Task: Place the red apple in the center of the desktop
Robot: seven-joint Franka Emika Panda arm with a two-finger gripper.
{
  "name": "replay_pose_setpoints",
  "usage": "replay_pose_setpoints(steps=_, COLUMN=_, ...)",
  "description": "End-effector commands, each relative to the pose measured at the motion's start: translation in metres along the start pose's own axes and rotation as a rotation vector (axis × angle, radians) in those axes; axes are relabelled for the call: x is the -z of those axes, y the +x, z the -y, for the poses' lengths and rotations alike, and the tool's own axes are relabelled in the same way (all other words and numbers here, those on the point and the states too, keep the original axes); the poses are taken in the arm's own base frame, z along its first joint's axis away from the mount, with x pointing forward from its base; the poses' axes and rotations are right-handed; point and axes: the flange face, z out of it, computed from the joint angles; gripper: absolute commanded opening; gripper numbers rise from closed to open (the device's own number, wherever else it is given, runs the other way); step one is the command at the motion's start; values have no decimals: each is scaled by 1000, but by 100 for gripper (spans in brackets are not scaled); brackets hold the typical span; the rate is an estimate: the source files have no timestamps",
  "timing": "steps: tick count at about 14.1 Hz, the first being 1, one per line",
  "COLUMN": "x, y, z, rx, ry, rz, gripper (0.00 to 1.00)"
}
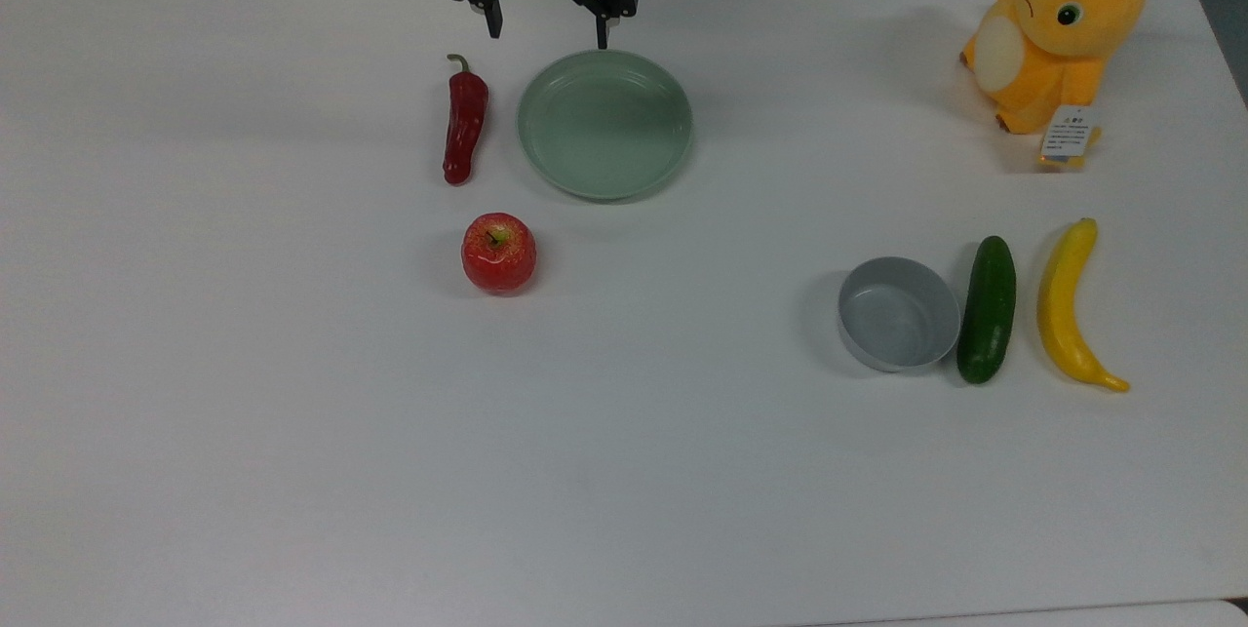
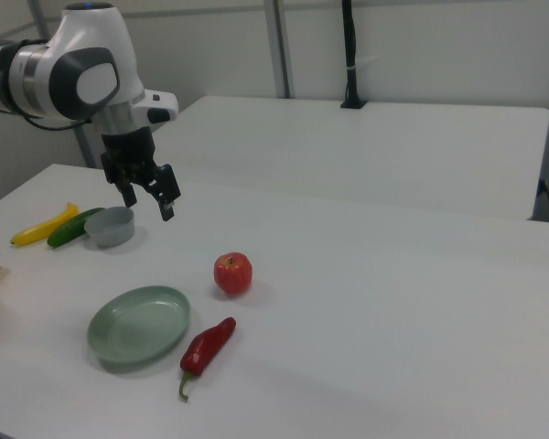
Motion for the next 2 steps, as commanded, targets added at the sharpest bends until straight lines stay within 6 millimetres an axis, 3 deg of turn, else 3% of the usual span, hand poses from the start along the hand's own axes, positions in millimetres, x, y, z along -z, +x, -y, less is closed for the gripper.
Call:
replay_pose_setpoints(steps=1, x=3, y=4, z=-5, rx=89, ry=21, rz=3, gripper=100)
replay_pose_setpoints(steps=2, x=3, y=4, z=-6, rx=87, ry=21, rz=3, gripper=100)
